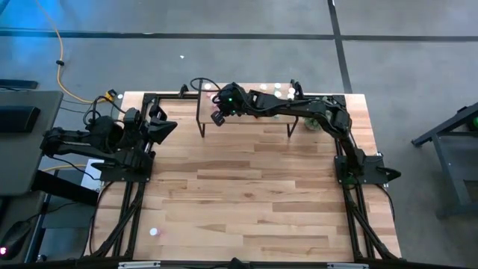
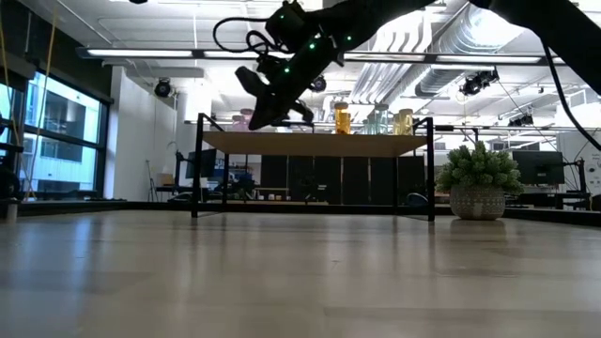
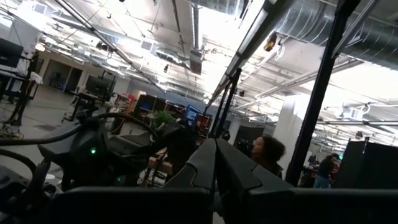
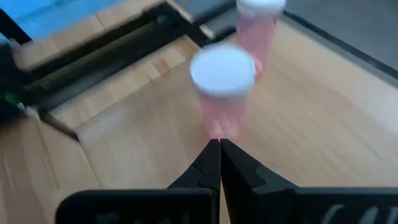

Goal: Pick and place medicine bottles onto shelf by color
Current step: Put the right pink pill bottle onto the shelf aligned with the other pink pill bottle

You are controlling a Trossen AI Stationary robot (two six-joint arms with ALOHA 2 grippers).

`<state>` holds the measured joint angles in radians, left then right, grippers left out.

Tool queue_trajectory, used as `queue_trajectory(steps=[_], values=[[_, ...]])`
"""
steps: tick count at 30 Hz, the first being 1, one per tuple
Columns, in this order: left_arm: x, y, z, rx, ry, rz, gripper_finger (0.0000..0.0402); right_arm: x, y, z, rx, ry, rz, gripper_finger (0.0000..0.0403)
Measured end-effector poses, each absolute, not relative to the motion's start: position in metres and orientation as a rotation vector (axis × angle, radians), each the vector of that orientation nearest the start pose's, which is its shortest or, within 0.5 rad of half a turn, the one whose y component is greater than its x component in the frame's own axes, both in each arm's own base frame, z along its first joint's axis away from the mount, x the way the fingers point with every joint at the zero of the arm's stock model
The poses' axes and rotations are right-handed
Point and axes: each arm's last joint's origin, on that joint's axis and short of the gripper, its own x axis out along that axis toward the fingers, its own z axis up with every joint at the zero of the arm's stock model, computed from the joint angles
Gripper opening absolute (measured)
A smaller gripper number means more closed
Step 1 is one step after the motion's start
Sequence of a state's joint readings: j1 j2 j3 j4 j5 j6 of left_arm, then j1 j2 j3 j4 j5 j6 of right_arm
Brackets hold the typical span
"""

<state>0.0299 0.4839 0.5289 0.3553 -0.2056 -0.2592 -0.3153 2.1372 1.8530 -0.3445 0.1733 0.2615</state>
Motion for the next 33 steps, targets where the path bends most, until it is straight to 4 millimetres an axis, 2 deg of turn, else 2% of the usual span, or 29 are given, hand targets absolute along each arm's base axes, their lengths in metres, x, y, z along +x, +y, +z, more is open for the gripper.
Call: queue_trajectory(steps=[17, 33], values=[[0.117, 0.01, 0.335, -0.294, -0.43, 0.199, 0.0, 0.474, -0.164, 0.272, 0.292, 0.378, -0.554, 0.0], [0.116, 0.011, 0.334, -0.302, -0.434, 0.245, 0.0, 0.47, -0.164, 0.261, 0.297, 0.49, -0.563, 0.0]])
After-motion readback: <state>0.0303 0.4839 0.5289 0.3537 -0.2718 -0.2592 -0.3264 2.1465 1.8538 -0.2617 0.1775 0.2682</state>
